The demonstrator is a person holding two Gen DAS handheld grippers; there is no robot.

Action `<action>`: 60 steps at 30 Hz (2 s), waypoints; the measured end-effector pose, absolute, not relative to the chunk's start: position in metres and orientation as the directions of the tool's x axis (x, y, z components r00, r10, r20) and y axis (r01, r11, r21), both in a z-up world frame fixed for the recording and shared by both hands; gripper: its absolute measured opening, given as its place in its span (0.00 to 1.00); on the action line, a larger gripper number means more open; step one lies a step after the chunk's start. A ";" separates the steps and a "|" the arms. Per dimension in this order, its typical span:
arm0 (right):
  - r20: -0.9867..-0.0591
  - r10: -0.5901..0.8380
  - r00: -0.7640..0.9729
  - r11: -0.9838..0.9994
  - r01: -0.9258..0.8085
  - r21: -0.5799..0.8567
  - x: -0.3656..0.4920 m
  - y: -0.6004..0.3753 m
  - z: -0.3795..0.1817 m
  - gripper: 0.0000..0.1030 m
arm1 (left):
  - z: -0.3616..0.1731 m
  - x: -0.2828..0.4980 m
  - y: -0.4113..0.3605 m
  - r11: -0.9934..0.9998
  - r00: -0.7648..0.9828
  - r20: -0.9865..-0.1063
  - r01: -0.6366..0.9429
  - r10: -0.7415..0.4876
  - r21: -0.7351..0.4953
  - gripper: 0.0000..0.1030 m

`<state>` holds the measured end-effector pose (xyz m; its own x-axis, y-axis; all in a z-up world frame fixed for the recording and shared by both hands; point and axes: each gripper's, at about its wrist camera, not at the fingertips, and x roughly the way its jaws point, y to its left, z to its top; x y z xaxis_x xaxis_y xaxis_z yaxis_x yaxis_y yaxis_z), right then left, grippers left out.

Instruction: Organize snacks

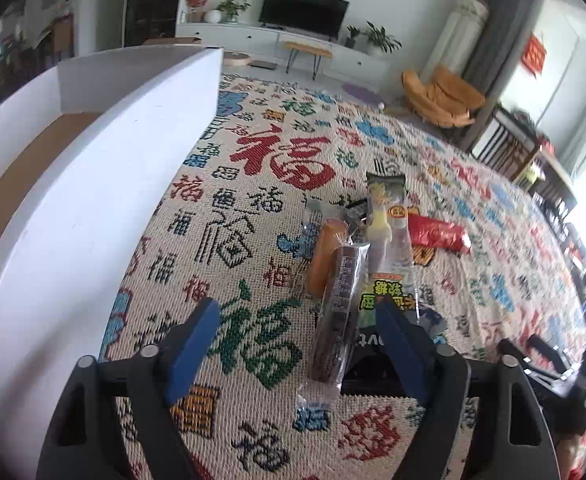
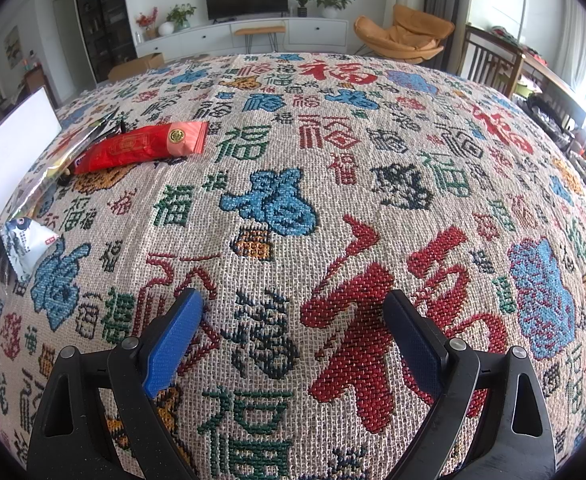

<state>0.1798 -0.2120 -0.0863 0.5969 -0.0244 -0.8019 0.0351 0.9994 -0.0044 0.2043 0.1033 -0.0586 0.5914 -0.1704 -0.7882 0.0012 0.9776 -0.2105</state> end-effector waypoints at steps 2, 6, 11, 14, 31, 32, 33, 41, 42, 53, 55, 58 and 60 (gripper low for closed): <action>-0.802 -0.025 0.597 0.999 0.035 -0.004 0.180 -0.211 -0.086 0.91 | -0.070 0.217 0.090 0.985 0.537 -0.827 0.053 -0.167 -0.165 0.54; -0.802 -0.025 0.597 0.999 0.035 -0.004 0.180 -0.212 -0.086 0.91 | -0.087 0.223 0.069 0.988 0.507 -0.850 0.120 -0.142 -0.093 0.51; -0.802 -0.024 0.597 0.999 0.036 -0.004 0.180 -0.212 -0.086 0.91 | -0.086 0.209 0.077 0.991 0.510 -0.850 0.063 -0.133 -0.117 0.18; -0.802 -0.025 0.597 0.999 0.036 -0.004 0.180 -0.212 -0.086 0.91 | -0.083 0.179 0.087 0.990 0.482 -0.865 0.041 -0.140 -0.137 0.18; -0.802 -0.025 0.597 0.999 0.036 -0.004 0.180 -0.212 -0.086 0.91 | -0.098 0.139 0.094 1.000 0.606 -0.795 0.021 -0.027 -0.018 0.82; -0.802 -0.025 0.597 0.999 0.036 -0.004 0.180 -0.212 -0.086 0.91 | -0.098 0.139 0.095 0.999 0.607 -0.794 0.023 -0.031 -0.022 0.82; -0.802 -0.025 0.597 0.999 0.036 -0.004 0.180 -0.212 -0.086 0.91 | -0.098 0.139 0.095 0.999 0.606 -0.795 0.027 -0.033 -0.021 0.83; -0.802 -0.025 0.597 0.999 0.036 -0.004 0.180 -0.213 -0.086 0.91 | -0.102 0.140 0.091 1.000 0.595 -0.804 0.027 -0.023 -0.008 0.94; -0.802 -0.025 0.597 0.999 0.036 -0.004 0.180 -0.212 -0.086 0.91 | -0.102 0.141 0.092 1.000 0.594 -0.804 0.024 -0.027 -0.015 0.95; -0.802 -0.025 0.597 0.999 0.036 -0.004 0.180 -0.212 -0.086 0.91 | -0.103 0.141 0.091 1.000 0.591 -0.806 0.028 -0.025 -0.010 0.97; -0.802 -0.025 0.597 0.999 0.036 -0.004 0.180 -0.212 -0.086 0.91 | -0.103 0.141 0.091 1.000 0.591 -0.806 0.028 -0.025 -0.010 0.97; -0.802 -0.025 0.597 0.999 0.036 -0.004 0.180 -0.213 -0.086 0.91 | -0.103 0.141 0.091 1.000 0.591 -0.806 0.028 -0.025 -0.010 0.97; -0.802 -0.025 0.597 0.999 0.036 -0.004 0.180 -0.213 -0.086 0.91 | -0.103 0.141 0.091 1.000 0.591 -0.806 0.028 -0.025 -0.010 0.97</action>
